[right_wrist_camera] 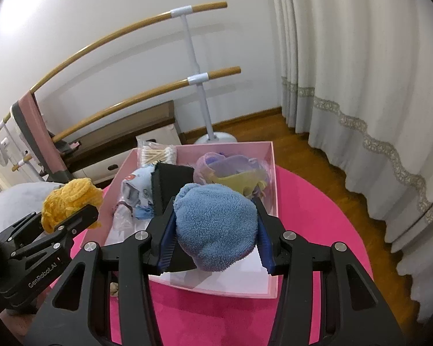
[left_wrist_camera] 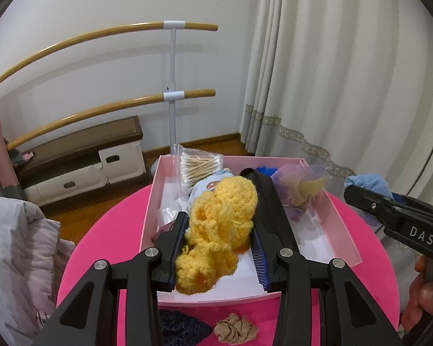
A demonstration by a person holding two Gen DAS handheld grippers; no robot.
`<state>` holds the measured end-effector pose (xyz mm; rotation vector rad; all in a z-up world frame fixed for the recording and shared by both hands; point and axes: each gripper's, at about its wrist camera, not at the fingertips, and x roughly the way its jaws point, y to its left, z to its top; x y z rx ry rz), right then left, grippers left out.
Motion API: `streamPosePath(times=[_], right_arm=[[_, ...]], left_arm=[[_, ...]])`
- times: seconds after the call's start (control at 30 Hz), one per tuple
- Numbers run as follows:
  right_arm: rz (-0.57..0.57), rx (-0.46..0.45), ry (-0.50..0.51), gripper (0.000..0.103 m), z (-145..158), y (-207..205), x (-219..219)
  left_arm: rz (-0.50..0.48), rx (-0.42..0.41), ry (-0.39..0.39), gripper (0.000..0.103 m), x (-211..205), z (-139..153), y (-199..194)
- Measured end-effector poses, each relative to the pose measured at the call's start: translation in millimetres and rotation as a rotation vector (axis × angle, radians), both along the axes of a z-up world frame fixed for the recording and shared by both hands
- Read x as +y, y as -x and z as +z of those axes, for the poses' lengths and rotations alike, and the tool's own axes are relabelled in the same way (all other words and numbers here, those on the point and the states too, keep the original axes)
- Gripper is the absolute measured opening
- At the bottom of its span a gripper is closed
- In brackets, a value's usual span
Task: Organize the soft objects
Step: 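Open both tools to drop the toy and ball into the box, then withdraw both tools from the box back over the table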
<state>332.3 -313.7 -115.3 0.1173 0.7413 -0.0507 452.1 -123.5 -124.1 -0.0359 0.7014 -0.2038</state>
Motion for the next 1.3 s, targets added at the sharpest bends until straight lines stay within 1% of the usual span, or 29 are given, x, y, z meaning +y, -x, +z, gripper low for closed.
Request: streamPosePath(times=[0.13,0.23,0.33,0.4,0.43,0.47,0.5,0.57,0.6,0.67,0.7,0.87,1.0,1.17,1.3], right_arm=[[-0.005,0.015,-0.003,0.045,-6.2,-9.0,-4.8],[-0.01,0.022,-0.008,0.045,-10.7,-13.6,-9.8],[-0.014,0.033,-0.01,0.045,-14.7,-16.8,-9.9],[-0.018,0.038,-0.011,0.047,-16.8,-18.5,-9.9],[-0.021,0.039,-0.011,0.05,-17.5,-18.8,-10.3],[-0.023,0.04,-0.013,0.053,-18.5,-19.1,-11.0],[-0.024,0.041,-0.016,0.056,-19.2,-19.3,-10.3],[-0.026,0.042,-0.016,0.075,-21.1,-18.7,-10.9],[-0.032,0.039,-0.016,0.079,-21.7,-17.3,-11.2],[-0.039,0.033,-0.025,0.099,-21.2,-15.6,-13.6],[-0.042,0.028,-0.029,0.103,-20.8,-13.6,-13.9],[-0.059,0.02,-0.011,0.103,-15.6,-4.3,-13.0],[-0.075,-0.012,-0.027,0.103,-8.1,9.5,-12.3],[-0.08,-0.054,-0.036,0.103,3.8,34.2,-3.7],[-0.071,-0.081,-0.026,0.103,13.5,56.0,8.3]], left_arm=[[0.001,0.009,-0.001,0.039,-3.8,-3.6,-15.8],[0.003,0.014,0.0,0.045,-8.1,-6.5,-25.8],[0.007,0.015,-0.003,0.046,-9.4,-9.2,-28.1],[0.019,0.016,-0.013,0.058,-10.8,-10.9,-28.9],[0.028,0.014,-0.019,0.068,-11.9,-10.9,-30.8],[0.035,0.006,-0.022,0.077,-13.3,-11.1,-29.0],[0.042,-0.009,-0.024,0.081,-12.9,-9.4,-29.4],[0.05,-0.026,-0.028,0.098,-11.1,-9.3,-19.8],[0.058,-0.036,-0.031,0.102,-10.6,-8.9,-17.5],[0.074,-0.054,-0.038,0.103,-5.1,-12.5,-4.9],[0.081,-0.056,-0.043,0.103,-4.1,-12.5,-3.3],[0.115,-0.069,-0.061,0.103,4.1,-14.9,18.6],[0.128,-0.082,-0.064,0.103,14.3,-11.8,37.5],[0.133,-0.088,-0.054,0.103,23.7,-4.0,61.0],[0.137,-0.098,-0.06,0.103,31.0,2.0,82.1]])
